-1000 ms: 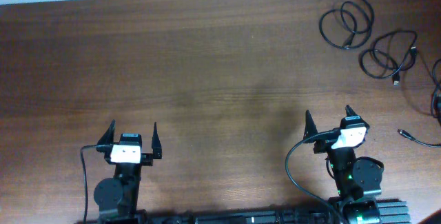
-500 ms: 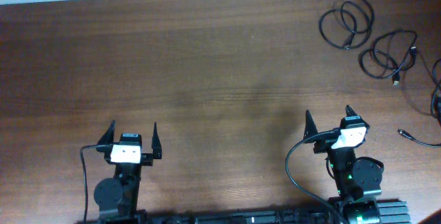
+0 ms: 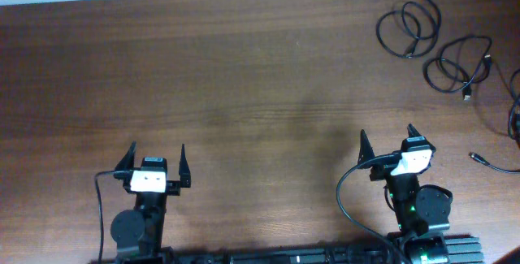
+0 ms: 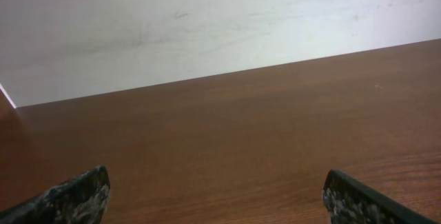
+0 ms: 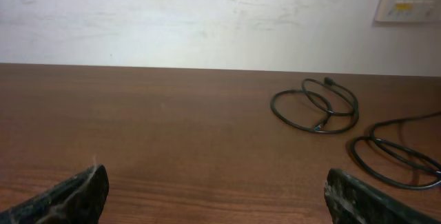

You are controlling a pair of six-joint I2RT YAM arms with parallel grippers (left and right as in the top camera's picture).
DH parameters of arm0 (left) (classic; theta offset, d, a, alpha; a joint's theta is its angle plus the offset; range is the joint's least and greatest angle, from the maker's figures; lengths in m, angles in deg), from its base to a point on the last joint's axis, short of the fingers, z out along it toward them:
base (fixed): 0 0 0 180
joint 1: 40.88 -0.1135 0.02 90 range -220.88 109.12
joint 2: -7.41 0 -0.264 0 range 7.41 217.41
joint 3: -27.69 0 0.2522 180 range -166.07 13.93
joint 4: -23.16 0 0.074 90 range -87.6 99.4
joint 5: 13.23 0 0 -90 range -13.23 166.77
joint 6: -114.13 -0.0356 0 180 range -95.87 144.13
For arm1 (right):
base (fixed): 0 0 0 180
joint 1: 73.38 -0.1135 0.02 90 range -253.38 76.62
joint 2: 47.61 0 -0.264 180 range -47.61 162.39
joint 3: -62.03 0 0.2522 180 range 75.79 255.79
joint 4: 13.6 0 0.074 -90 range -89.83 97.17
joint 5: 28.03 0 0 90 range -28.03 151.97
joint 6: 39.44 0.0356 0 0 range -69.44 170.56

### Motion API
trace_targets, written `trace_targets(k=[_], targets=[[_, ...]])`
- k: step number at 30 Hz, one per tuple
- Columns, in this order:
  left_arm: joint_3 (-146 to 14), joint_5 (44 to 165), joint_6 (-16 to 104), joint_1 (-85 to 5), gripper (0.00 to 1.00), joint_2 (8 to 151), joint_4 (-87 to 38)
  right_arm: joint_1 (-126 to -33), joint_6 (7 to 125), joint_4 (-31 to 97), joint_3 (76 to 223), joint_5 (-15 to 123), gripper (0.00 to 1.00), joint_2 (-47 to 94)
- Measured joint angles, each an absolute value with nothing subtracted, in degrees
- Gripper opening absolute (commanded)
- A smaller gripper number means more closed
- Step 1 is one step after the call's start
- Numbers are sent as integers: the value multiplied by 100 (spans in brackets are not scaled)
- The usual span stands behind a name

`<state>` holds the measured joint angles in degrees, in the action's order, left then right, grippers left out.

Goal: Untangle cables

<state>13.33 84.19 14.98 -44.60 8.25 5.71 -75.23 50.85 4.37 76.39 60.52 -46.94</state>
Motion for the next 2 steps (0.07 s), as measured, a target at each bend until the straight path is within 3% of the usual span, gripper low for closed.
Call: trace_targets(k=[2], targets=[[1333,8419,1500,-4460,99,825,571,-7523,5085,437,7639,6052,99,-4694]])
